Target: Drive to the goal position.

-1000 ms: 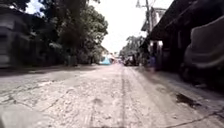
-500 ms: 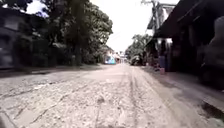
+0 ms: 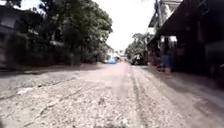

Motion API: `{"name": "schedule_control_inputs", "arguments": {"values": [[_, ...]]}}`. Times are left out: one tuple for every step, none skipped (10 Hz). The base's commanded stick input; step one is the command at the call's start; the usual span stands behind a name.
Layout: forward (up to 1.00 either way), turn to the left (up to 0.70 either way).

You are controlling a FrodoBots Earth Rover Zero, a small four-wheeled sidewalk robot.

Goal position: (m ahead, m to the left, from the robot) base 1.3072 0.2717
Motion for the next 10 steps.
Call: {"name": "schedule_control_inputs", "arguments": {"values": [[1.00, 0.00], [1.00, 0.00], [1.00, 0.00], [1.00, 0.00], [1.00, 0.00], [1.00, 0.00], [1.00, 0.00], [1.00, 0.00], [1.00, 0.00], [1.00, 0.00]]}}
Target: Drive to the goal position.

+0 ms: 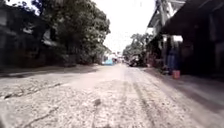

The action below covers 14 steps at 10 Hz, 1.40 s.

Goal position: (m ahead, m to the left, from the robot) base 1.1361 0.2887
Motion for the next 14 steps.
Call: {"name": "schedule_control_inputs", "arguments": {"values": [[1.00, 0.00], [1.00, 0.00], [1.00, 0.00], [1.00, 0.00], [1.00, 0.00], [1.00, 0.00], [1.00, 0.00], [1.00, 0.00], [1.00, 0.00], [1.00, 0.00], [1.00, 0.00], [1.00, 0.00], [1.00, 0.00], [1.00, 0.00]]}}
